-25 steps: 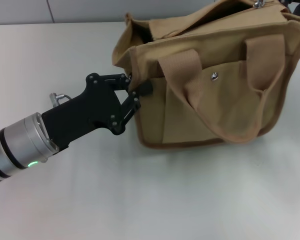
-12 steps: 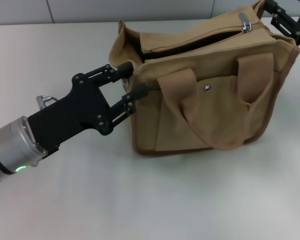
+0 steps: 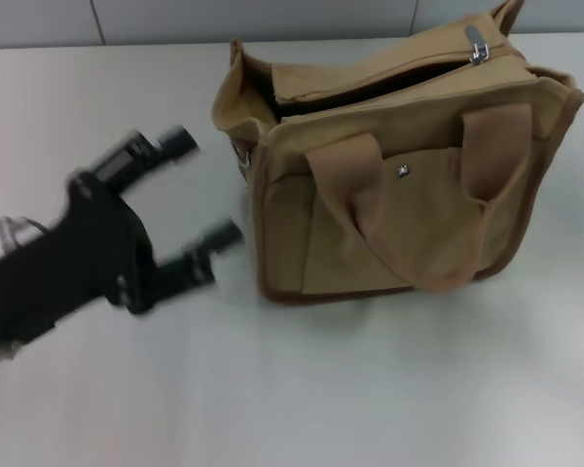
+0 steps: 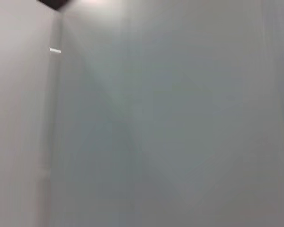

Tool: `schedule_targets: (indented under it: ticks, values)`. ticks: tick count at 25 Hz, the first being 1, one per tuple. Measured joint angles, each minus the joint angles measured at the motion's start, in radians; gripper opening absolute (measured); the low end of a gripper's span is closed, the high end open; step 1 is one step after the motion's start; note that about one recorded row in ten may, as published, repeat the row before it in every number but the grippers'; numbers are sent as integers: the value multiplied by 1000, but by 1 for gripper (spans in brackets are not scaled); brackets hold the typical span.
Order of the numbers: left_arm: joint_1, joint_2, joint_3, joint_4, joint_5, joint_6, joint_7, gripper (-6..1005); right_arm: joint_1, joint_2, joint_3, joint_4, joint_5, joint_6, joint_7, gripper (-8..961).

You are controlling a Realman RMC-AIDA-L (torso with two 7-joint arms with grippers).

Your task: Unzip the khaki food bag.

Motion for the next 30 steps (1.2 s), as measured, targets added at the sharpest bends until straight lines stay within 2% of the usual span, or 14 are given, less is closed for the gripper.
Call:
schedule_targets:
  ticks: [1,6,11,30]
  values:
    - [1,1,28,11,10,2,-3,740,-10,0,-13,-1,-25,-33,6,806]
    - [-4,1,170,50,84,-7,-48,832,-46,1,-85,-2,-246,-149,7,826]
    - [-8,-3,196,46,106,-48,-94,832,-54,2,-90,12,-435,-146,-29,826]
    - [2,-7,199,39,106,-74,-79,832,-43,6,-70,72,-450,-108,-115,825]
